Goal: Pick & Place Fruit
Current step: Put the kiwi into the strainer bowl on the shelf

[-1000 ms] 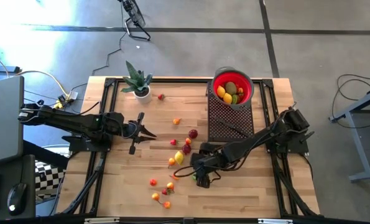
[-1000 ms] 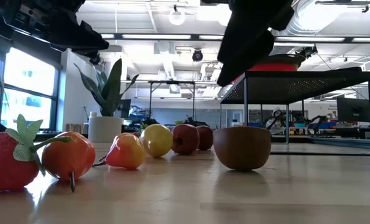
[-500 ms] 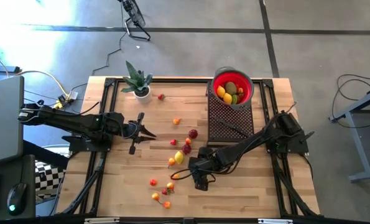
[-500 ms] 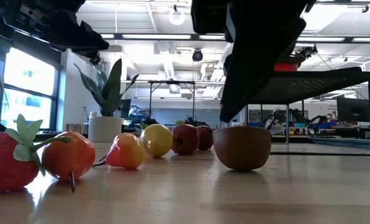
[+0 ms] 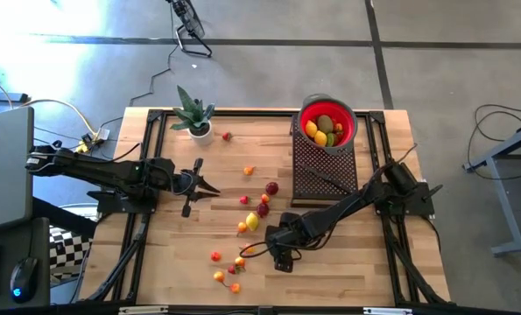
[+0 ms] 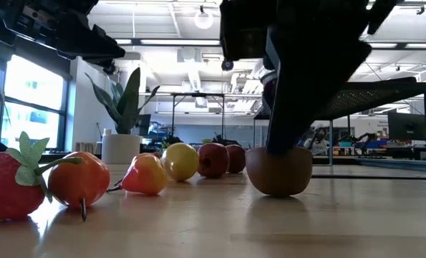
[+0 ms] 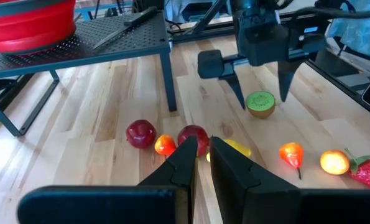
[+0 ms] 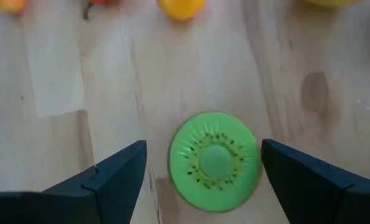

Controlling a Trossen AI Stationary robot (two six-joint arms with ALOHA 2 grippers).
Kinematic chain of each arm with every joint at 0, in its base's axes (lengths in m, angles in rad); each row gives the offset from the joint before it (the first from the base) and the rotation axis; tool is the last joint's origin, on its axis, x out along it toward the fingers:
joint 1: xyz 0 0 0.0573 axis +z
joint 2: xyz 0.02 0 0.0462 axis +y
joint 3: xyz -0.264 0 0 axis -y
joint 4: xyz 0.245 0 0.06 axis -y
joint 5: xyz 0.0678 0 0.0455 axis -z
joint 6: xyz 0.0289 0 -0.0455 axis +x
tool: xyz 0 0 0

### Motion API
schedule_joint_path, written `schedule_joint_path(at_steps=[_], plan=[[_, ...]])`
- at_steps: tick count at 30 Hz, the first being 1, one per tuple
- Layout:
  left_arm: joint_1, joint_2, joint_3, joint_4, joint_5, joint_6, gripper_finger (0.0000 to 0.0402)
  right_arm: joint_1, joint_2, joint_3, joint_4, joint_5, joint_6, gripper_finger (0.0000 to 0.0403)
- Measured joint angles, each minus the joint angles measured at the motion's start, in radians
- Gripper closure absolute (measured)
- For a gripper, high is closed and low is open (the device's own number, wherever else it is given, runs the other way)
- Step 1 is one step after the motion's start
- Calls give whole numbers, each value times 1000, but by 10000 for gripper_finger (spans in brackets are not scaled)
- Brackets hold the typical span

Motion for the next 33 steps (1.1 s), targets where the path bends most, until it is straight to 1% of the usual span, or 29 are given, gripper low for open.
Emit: schedule_joint_path(at_steps=[3,10,24,27,33], plan=[[0,0,0,0,0,0,365,6,11,-4,-17,3,0,94],[0,0,0,-4,0,-1,365,6,26,-2,4,5,1,94],[0,0,0,-4,0,-1,365,6,26,-2,-1,13,17,94],[0,0,0,-4,0,-1,365,6,26,-2,-2,25,17,105],[0,0,0,-4,0,-1,365,6,26,-2,-2,24,18,152]])
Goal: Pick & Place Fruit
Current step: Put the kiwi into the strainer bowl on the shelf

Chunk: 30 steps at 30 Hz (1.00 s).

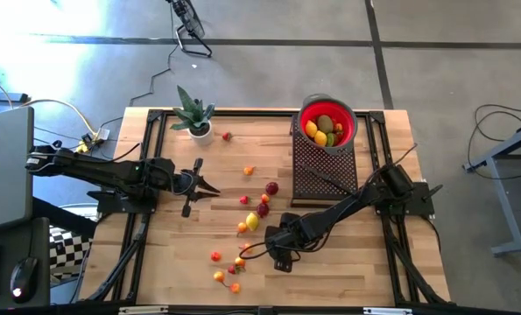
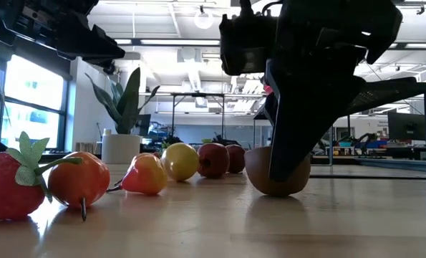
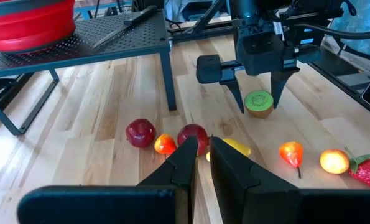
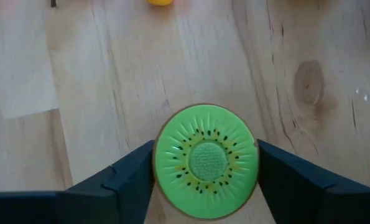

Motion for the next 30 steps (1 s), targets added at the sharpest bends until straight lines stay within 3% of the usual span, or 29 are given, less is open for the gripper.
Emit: schedule_joint_path(at_steps=[5,30], plan=[[0,0,0,0,0,0,365,0,0,0,1,-11,7,178],[0,0,0,0,0,1,365,0,-1,0,0,-20,39,180]])
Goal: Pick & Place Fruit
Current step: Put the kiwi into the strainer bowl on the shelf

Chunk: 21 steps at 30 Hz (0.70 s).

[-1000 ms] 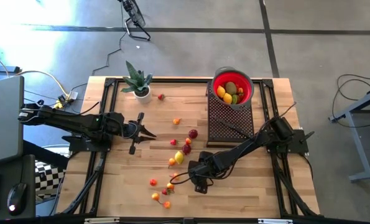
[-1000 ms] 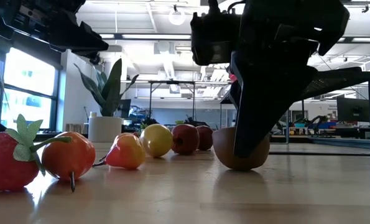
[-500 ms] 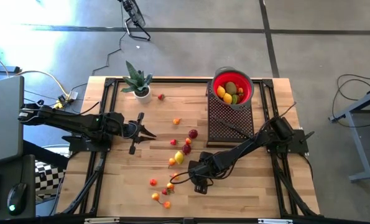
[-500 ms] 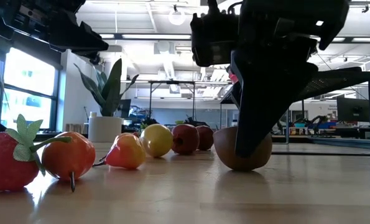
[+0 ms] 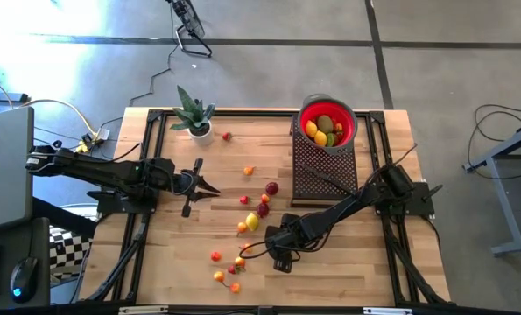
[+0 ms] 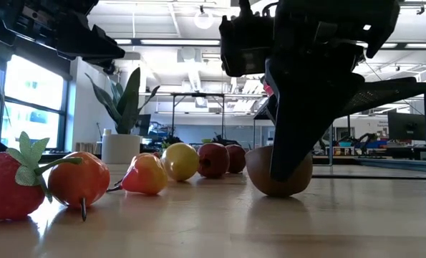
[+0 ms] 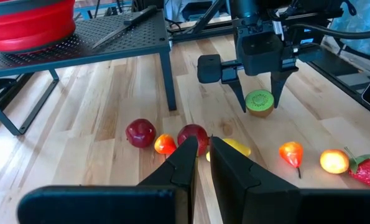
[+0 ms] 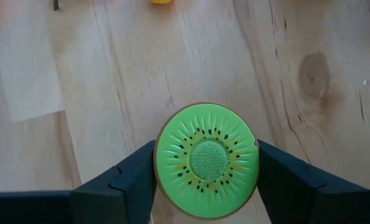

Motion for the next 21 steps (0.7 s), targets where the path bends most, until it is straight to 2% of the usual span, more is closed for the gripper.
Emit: schedule_joint_path(at_steps=[7,12,21], plan=[[0,0,0,0,0,0,365,0,0,0,0,3,24,168],[0,0,0,0,0,0,365,0,0,0,1,0,38,181],[0,0,0,0,0,0,365,0,-35,0,6,-2,49,176]])
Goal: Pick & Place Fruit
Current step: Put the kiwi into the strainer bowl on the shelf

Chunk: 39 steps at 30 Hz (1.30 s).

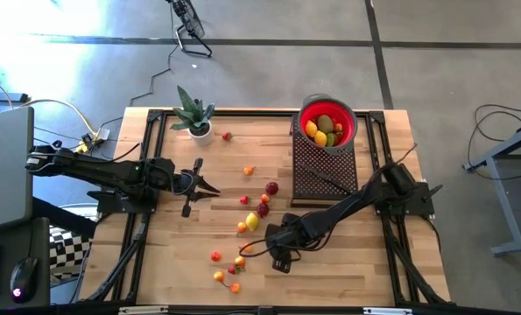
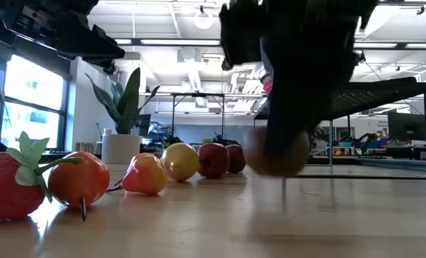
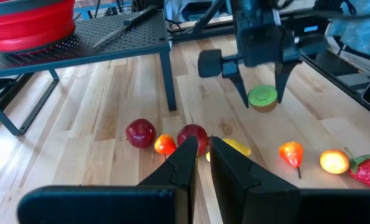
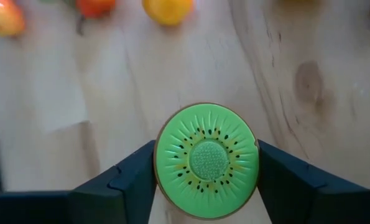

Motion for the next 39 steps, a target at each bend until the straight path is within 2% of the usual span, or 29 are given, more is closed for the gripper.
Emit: schedule_joint_path(at_steps=[8,15,22,26,32,39], plan=[[0,0,0,0,0,0,365,-31,-152,0,2,20,2,181],[0,0,1,1,0,0,365,-80,-352,0,-51,162,15,181],[0,0,1,2,0,-2,365,-169,-555,0,-159,312,-41,178],[0,0,1,1,0,-24,365,-248,-645,0,-211,347,-112,181],[0,0,1,21,-2,-24,365,-417,-744,0,-240,326,-232,178],[0,0,1,23,-97,-25,365,-652,-790,2,-315,278,-329,178]])
